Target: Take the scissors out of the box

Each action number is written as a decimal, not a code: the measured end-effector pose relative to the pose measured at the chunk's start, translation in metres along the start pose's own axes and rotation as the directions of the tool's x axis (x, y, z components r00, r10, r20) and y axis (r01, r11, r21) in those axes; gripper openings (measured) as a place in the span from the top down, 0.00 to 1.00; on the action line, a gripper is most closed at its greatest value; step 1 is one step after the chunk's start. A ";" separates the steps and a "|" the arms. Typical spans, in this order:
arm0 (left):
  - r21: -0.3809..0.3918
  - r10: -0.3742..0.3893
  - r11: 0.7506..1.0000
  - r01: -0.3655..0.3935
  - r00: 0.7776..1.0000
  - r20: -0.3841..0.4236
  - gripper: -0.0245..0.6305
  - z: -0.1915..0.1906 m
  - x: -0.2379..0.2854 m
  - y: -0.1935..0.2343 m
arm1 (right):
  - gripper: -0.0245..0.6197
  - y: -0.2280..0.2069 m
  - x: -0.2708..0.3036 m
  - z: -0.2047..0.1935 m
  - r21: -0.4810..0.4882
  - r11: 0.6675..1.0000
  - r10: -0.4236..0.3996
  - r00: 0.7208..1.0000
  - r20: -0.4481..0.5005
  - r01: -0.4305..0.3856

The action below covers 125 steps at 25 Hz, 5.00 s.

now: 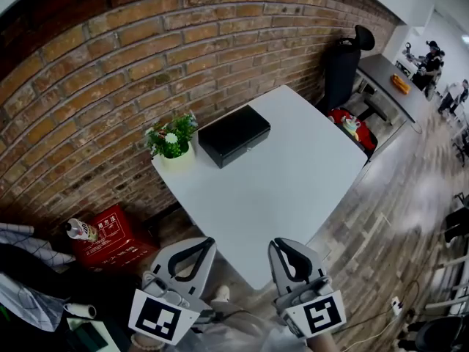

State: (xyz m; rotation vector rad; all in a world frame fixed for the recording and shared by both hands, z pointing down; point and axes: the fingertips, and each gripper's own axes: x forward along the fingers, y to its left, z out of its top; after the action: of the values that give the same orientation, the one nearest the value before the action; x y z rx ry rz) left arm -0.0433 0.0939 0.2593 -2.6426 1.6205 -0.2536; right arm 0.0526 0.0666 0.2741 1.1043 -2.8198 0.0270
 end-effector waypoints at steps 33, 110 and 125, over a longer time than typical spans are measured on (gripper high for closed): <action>0.039 -0.152 0.988 0.152 0.988 -0.016 0.94 -0.012 0.126 0.068 | 0.88 -0.090 0.096 -0.016 -0.004 0.996 -0.092 0.993 -0.076 0.092; -0.050 -0.308 0.951 0.304 0.929 -0.206 0.94 -0.122 0.260 0.155 | 0.82 -0.214 0.356 -0.232 -0.039 0.994 0.077 0.894 -0.442 -0.105; -0.039 -0.339 0.940 0.339 0.916 -0.214 0.94 -0.124 0.261 0.136 | 0.82 -0.220 0.332 -0.236 -0.034 0.995 0.066 0.896 -0.440 -0.090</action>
State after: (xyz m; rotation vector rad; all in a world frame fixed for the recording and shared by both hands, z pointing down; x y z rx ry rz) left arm -0.0671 -0.1923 0.3987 -2.9751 1.1880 -0.5707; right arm -0.0170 -0.3055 0.5402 0.8437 -2.4392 0.1828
